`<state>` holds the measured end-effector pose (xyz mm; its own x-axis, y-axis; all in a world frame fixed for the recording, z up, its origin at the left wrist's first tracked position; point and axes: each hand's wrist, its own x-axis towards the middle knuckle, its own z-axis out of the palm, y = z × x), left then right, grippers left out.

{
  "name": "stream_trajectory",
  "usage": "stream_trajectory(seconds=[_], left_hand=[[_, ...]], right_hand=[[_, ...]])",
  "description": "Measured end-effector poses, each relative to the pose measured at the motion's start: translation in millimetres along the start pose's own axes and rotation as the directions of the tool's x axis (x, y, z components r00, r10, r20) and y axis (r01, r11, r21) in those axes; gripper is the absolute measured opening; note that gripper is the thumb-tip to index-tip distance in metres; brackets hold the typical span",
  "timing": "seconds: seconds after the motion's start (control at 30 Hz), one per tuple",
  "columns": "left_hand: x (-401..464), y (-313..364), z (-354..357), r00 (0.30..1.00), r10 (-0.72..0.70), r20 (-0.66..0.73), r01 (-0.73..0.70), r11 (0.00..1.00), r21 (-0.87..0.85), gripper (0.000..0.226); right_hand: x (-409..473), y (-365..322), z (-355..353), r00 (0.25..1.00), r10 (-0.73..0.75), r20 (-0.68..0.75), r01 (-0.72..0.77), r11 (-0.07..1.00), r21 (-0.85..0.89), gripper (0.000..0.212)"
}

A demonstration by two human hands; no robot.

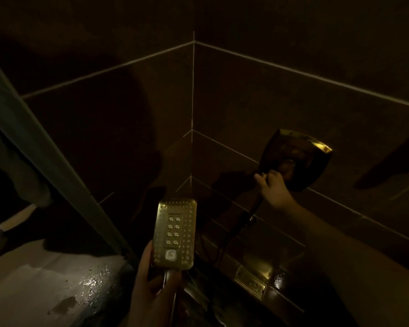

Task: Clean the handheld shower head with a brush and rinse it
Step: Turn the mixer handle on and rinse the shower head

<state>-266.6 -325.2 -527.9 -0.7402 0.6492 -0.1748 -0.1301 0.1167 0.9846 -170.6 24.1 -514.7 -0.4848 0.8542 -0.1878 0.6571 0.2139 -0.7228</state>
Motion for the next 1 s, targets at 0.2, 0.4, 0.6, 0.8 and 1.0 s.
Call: stream_trajectory(seconds=[0.2,0.4,0.6,0.8,1.0], left_hand=[[24,-22,17,0.997,-0.022,-0.071,0.021,1.0,-0.014,0.073],[43,-27,32,0.998,-0.065,-0.015,0.064,0.996,-0.061,0.079],[41,-27,48,0.993,-0.105,0.05,0.11,0.989,-0.095,0.082],[37,-28,55,0.995,-0.081,0.062,0.085,0.994,-0.072,0.078],[39,-38,64,0.996,-0.063,0.069,0.067,0.996,-0.051,0.081]], right_hand=[[44,7,5,0.987,0.033,-0.155,-0.025,0.998,0.053,0.031],[19,35,-10,0.945,-0.042,-0.326,-0.042,0.968,-0.248,0.032],[11,54,-13,0.967,0.079,-0.24,-0.173,0.901,-0.398,0.032],[5,66,-25,0.981,0.027,-0.19,-0.09,0.938,-0.333,0.038],[14,56,-19,0.973,-0.124,-0.194,0.067,0.958,-0.277,0.036]])
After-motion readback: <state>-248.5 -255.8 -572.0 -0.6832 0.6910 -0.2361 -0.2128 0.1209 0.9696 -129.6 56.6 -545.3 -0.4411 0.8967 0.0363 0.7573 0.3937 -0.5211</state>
